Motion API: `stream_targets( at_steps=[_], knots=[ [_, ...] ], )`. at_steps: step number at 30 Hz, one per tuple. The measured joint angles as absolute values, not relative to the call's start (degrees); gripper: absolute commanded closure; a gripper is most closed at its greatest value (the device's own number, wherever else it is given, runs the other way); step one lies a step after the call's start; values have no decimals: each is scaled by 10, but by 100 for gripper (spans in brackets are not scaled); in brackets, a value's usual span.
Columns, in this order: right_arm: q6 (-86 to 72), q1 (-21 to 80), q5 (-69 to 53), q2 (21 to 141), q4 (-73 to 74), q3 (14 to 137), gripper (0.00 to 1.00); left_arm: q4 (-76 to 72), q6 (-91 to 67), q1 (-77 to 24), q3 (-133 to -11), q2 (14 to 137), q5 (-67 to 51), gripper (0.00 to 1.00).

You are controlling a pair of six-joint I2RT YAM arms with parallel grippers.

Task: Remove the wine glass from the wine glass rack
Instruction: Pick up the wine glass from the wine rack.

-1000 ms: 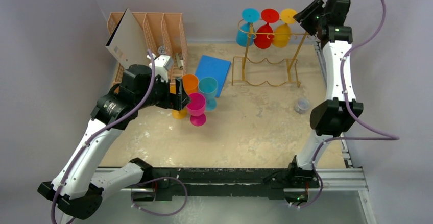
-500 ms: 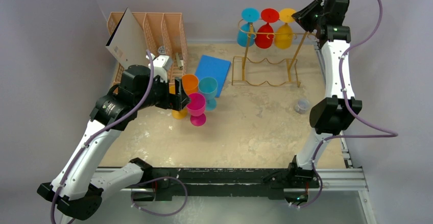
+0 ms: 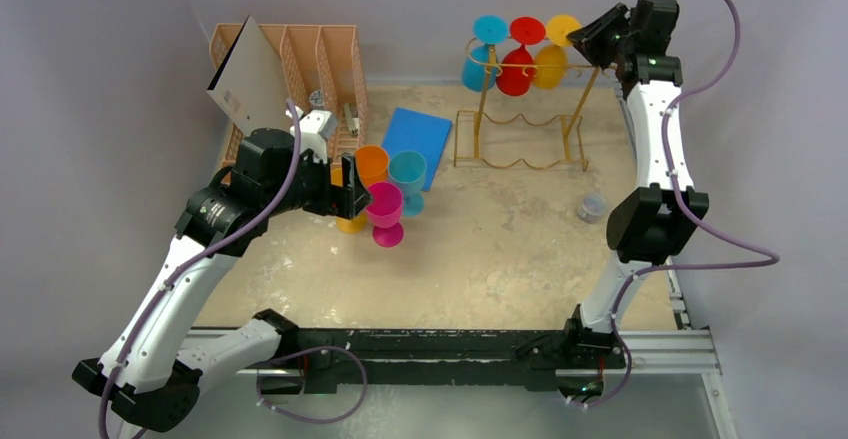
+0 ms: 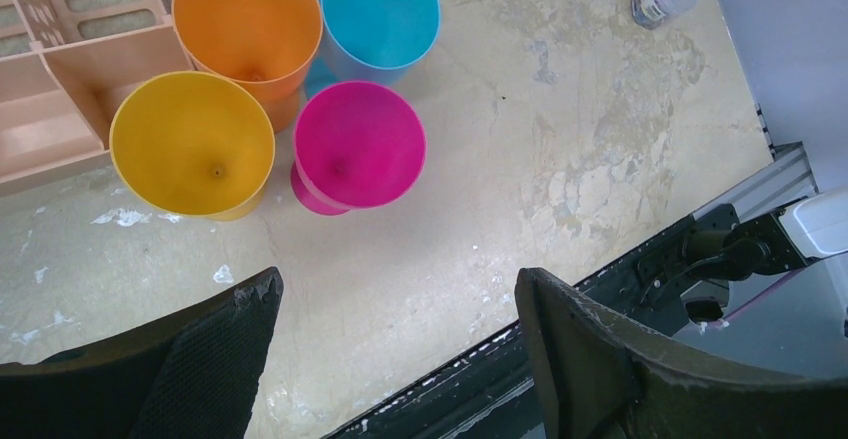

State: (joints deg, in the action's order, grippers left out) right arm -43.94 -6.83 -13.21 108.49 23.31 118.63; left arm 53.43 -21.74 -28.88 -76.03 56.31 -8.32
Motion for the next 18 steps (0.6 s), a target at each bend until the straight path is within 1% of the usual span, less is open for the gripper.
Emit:
stream_targets(
  at_steps=[3,7,12,14,15,18],
  knots=[
    [-447,-68,-135,1085,223,1178,72,536,-218,-289,-760,563,-83,15],
    [-455,-70,-140,1085,219,1176,80,537,-217,-289,-760,563,-83,15],
    [-465,-72,-147,1082,206,1169,82,537,-217,-289,-760,563,-83,15],
    [-467,-73,-147,1080,204,1166,96,537,-217,-289,-760,563,-83,15],
    [-469,-73,-148,1078,201,1164,100,537,-217,-289,-760,563,-83,15],
    [-479,-74,-157,1072,182,1162,100,538,-218,-289,-760,563,-83,15]
  ],
)
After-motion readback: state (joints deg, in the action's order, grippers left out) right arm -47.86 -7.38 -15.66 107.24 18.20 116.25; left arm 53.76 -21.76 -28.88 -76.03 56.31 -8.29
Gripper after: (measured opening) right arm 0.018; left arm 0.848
